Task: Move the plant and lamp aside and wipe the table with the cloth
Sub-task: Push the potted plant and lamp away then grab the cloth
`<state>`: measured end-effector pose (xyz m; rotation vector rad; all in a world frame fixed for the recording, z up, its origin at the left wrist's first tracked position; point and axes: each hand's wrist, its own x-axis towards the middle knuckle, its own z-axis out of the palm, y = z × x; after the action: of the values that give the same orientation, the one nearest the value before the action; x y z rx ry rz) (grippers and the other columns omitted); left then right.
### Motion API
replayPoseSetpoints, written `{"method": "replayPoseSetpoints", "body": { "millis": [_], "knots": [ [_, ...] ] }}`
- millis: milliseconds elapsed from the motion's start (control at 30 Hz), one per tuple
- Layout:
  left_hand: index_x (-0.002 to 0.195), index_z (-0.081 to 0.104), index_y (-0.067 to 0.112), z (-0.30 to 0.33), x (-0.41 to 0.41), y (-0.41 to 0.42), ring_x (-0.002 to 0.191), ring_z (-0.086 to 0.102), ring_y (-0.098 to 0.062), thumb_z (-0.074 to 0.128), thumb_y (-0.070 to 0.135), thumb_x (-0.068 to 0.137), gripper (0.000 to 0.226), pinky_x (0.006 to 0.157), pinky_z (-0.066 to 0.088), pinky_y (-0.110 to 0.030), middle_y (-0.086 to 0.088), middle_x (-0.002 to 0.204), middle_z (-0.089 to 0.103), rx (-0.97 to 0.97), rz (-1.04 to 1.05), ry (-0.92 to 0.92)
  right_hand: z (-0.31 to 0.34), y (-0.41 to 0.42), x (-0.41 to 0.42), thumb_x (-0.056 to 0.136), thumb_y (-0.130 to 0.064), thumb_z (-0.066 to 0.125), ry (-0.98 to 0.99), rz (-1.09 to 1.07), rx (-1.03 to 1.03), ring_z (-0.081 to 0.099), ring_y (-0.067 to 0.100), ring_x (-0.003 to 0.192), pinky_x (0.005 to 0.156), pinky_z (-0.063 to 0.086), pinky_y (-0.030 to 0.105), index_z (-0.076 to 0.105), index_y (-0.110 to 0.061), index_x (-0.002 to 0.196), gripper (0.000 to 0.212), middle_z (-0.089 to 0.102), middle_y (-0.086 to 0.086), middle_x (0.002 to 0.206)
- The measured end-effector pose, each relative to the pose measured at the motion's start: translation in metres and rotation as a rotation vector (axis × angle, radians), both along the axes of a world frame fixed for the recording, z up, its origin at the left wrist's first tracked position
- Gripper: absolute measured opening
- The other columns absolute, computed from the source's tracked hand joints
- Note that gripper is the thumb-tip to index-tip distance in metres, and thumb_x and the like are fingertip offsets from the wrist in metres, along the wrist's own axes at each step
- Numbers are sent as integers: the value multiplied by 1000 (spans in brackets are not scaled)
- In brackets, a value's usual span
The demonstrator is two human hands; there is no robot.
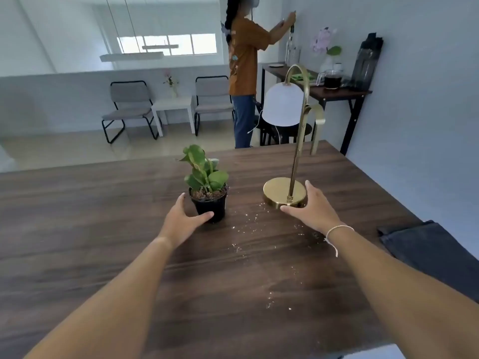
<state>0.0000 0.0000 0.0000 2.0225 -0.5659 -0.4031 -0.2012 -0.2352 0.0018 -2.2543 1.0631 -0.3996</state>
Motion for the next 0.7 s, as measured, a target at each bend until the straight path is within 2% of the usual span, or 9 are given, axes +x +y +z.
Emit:
{"method": "replayPoseSetpoints", "body": {
  "millis": [67,133,300,467,533,700],
  "knots": [
    [132,39,26,0,0,-13,121,50,-17,82,29,64,81,106,37,-33,10,123,58,-88,-27,-4,-3,-12,11,64,-60,72,-2,13,-11,19,25,143,114,27,45,7,-20,150,115,23,7,155],
    [118,42,34,-3,-3,-25,107,54,-12,84,24,62,71,99,40,-29,18,105,59,-114,-35,18,-6,-25,22,60,-62,74,36,59,9,18,27,144,114,26,47,4,-22,149,120,22,8,155],
    [114,50,29,-6,-4,-43,102,56,-10,86,21,60,65,90,38,-24,12,106,61,-170,46,40,-11,-48,41,45,-74,72,-14,194,-20,34,25,136,110,33,45,18,-23,147,126,38,4,146],
    [110,54,28,-9,-3,-55,93,57,5,85,16,60,61,89,42,-23,21,98,63,-231,119,59,-16,-58,48,49,-66,77,35,323,-36,20,28,142,114,25,44,5,-30,149,128,27,8,152],
    [111,54,27,-9,0,-62,93,56,7,85,17,60,61,86,41,-20,21,98,63,-244,131,53,-16,-61,50,52,-63,77,44,341,-37,21,30,140,111,26,43,4,-34,148,124,28,8,150],
    [118,55,23,-4,10,-84,99,60,-5,86,20,59,66,91,43,-24,14,105,65,-265,148,10,-20,-61,53,56,-56,78,1,321,-79,30,29,132,105,31,36,20,-34,146,109,36,6,138]
  ]
}}
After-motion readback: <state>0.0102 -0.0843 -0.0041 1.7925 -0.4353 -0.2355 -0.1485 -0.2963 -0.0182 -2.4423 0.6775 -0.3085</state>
